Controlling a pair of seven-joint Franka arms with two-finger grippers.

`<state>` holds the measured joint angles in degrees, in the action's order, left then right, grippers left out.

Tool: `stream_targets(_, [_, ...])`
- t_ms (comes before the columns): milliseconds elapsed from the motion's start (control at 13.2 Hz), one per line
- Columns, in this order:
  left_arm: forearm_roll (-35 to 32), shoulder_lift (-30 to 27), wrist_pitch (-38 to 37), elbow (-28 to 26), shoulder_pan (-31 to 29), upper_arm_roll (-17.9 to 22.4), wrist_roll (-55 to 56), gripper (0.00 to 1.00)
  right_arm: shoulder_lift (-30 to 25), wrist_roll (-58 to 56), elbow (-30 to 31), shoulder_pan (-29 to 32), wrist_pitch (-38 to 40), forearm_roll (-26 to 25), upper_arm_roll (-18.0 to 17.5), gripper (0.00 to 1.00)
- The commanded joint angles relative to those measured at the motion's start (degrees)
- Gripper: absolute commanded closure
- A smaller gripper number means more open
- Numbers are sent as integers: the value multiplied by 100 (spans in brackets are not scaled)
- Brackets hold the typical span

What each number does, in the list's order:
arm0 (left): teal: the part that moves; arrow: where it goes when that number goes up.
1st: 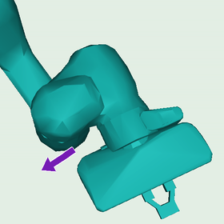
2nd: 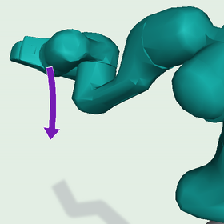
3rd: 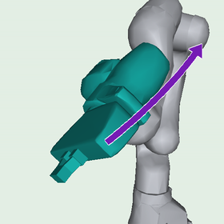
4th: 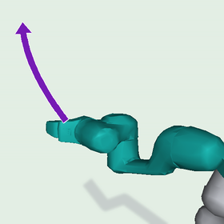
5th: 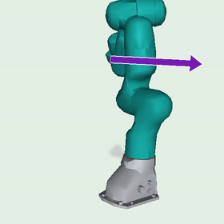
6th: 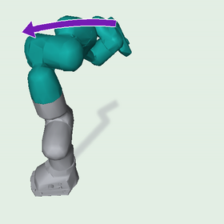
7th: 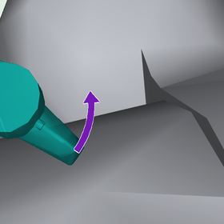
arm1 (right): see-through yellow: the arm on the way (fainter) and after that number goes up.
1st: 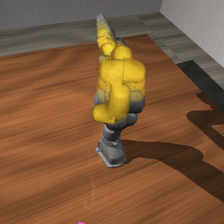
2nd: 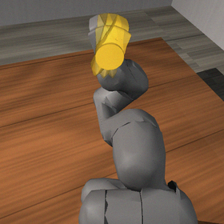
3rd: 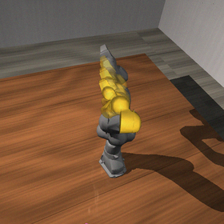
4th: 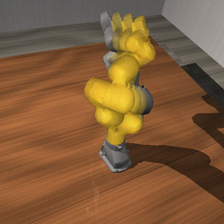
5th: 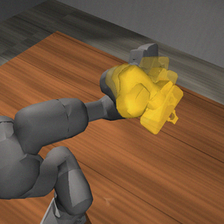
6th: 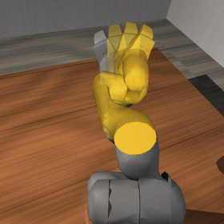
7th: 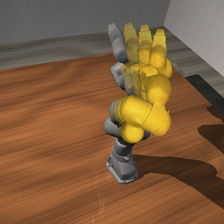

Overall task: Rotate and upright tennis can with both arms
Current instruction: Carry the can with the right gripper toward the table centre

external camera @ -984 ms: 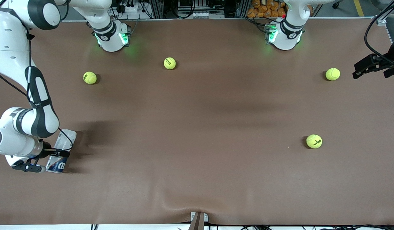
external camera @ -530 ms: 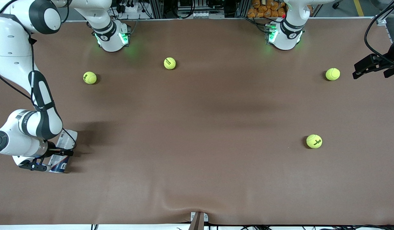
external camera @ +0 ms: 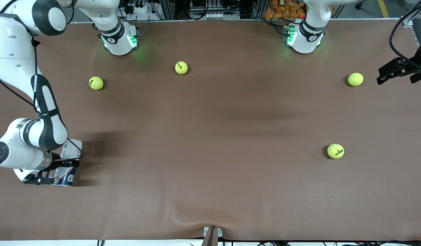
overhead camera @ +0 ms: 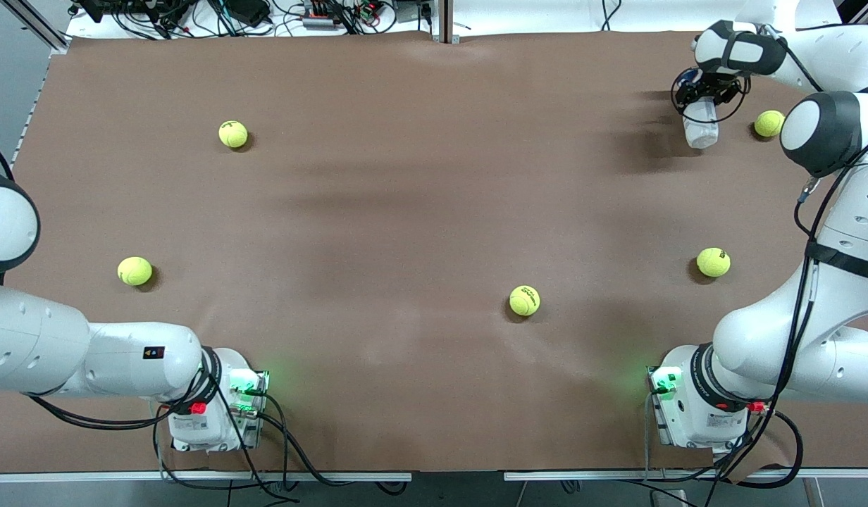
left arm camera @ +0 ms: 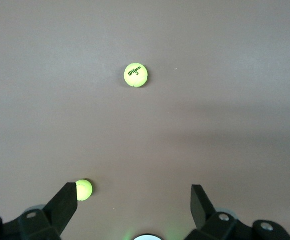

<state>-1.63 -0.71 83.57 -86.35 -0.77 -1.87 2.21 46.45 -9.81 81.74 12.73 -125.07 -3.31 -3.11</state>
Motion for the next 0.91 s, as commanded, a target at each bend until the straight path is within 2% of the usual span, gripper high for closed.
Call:
stream_targets(0, [84,-34,-42,13,-46,-16,-99,0,-127,-126,-324,-95,639,-64,-102,24])
stream_targets(227, [93,-34,-33,22,-64,2,-107,0,-153,-108,-720,-664,1099,-82,-146,23])
stream_targets(454, [84,-34,-33,13,-64,2,-99,0,-443,-109,-738,-1350,1387,-29,-251,18])
stream_targets(681, [93,-17,-33,13,-64,2,-107,0,-846,-56,-738,-2237,1556,-64,-383,18])
stream_targets(833, [84,-17,-33,13,-73,2,-107,0,-918,-126,-738,-2625,1547,-21,-488,18])
